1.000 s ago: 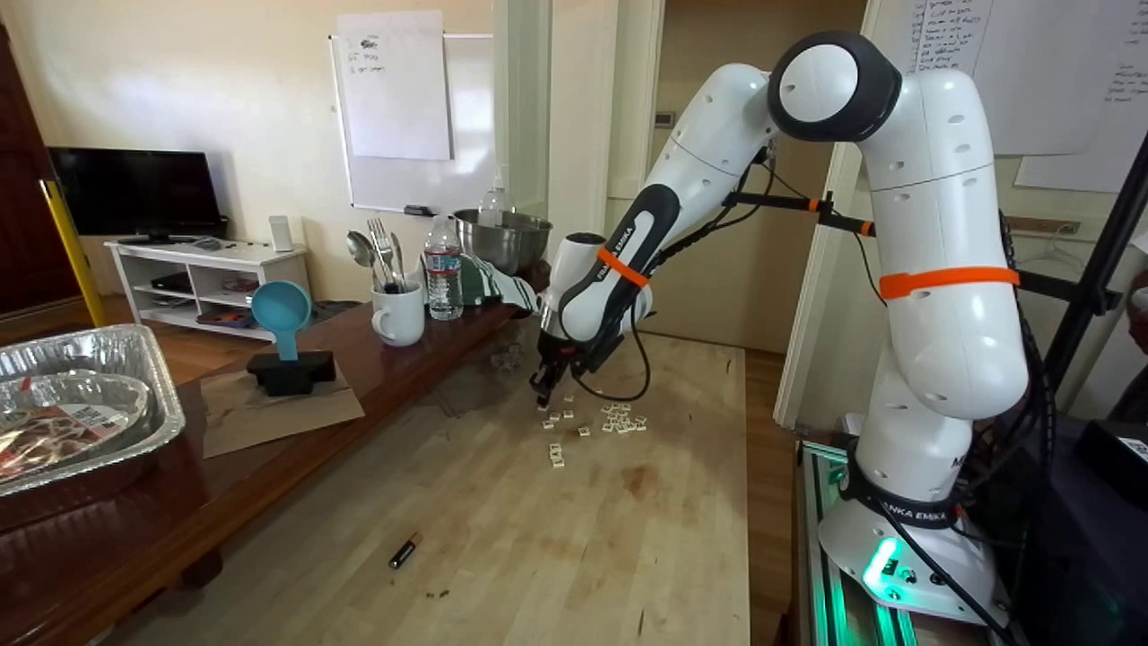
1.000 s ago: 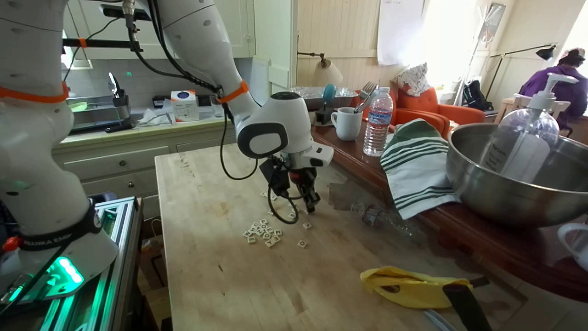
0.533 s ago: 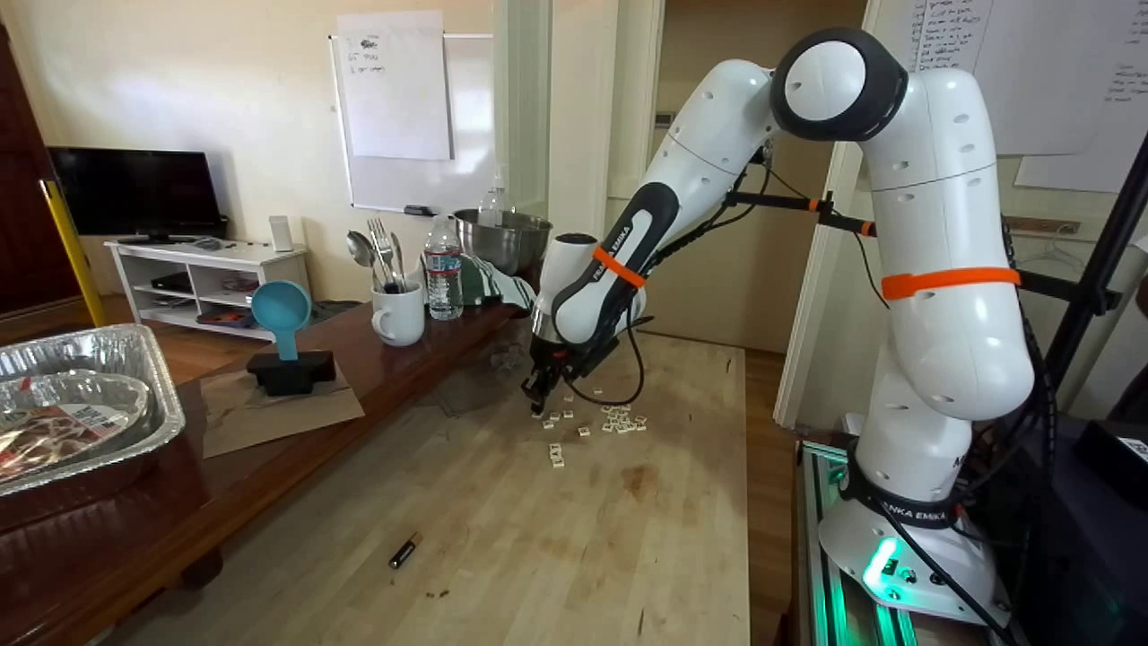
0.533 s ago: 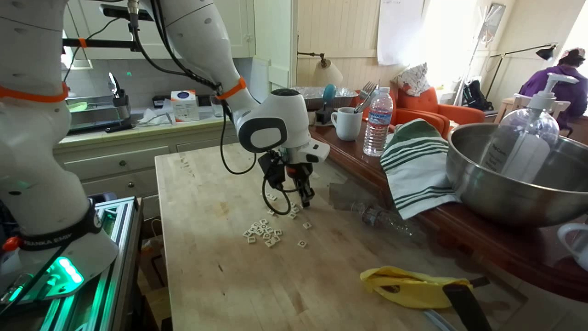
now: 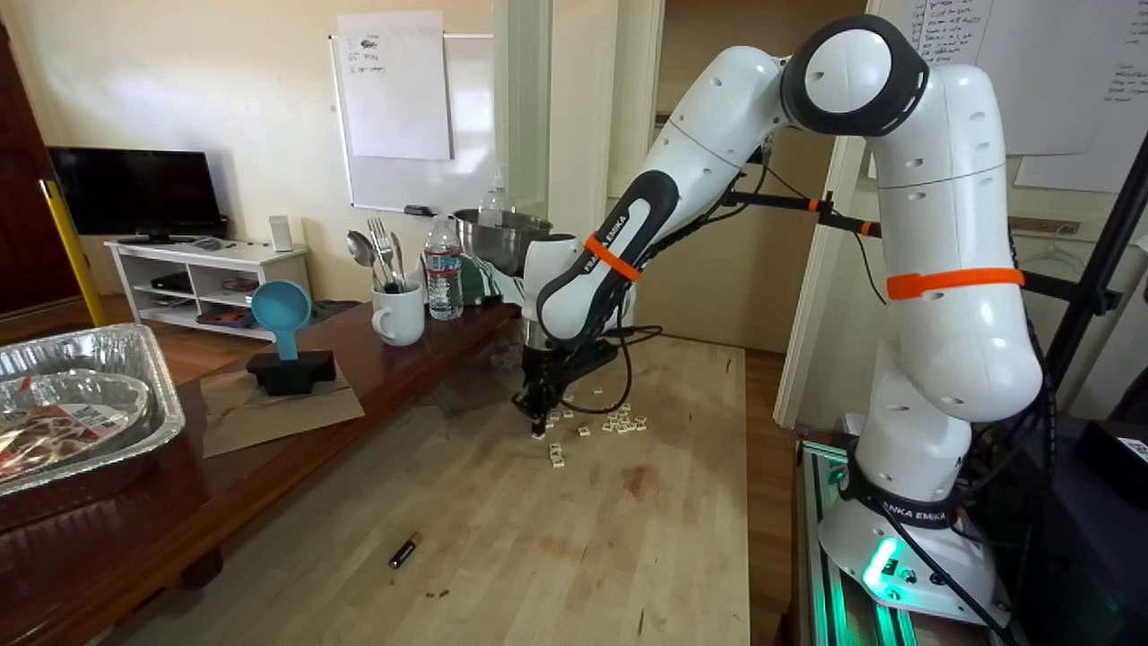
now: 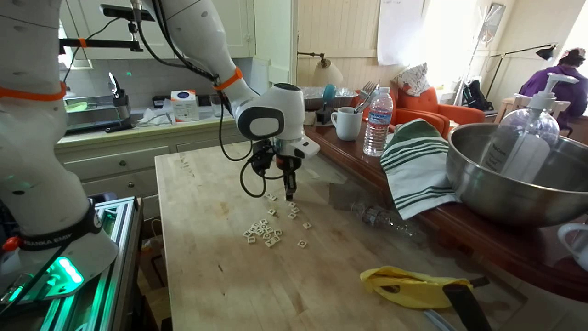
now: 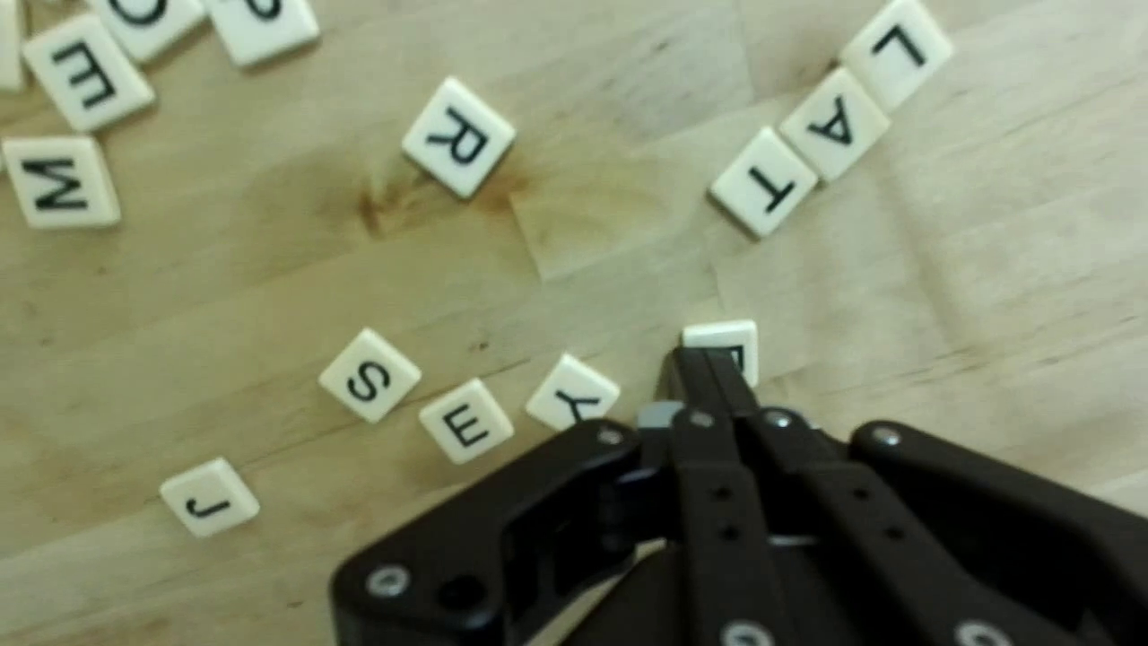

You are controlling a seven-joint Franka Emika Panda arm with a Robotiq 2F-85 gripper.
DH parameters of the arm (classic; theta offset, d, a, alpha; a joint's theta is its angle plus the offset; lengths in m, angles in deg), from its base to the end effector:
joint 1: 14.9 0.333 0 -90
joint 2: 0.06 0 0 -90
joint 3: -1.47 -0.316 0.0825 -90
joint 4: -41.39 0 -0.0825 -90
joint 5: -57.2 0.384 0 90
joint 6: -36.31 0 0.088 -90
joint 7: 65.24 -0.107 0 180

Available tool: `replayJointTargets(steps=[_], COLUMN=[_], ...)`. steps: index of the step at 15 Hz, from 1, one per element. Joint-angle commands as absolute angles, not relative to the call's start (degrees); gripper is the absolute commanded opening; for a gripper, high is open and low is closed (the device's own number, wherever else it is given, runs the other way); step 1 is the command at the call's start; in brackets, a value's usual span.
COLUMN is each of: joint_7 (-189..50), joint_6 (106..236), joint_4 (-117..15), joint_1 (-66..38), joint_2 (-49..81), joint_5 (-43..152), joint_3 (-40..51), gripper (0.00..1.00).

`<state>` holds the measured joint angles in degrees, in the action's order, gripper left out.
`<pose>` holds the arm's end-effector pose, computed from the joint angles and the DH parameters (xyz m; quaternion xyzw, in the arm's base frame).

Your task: Create the word 'Later' using the letter tiles on the tabletop.

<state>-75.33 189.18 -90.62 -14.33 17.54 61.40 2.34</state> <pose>0.5335 -0.0051 0.2179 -0.9920 0.1220 -0.0271 0.0177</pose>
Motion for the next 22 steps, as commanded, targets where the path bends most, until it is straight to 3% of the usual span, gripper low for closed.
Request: replayJointTargets(steps=[1, 22], joint_7=[-82.3, -105.3], joint_6=[183.6, 185.0], joint_4=[-92.0, -95.0], joint_1=[-13.5, -13.2], joint_2=[16.2, 13.9], joint_5=[64.8, 72.0], joint_3=[2.7, 4.2], gripper=[0.0, 0.0])
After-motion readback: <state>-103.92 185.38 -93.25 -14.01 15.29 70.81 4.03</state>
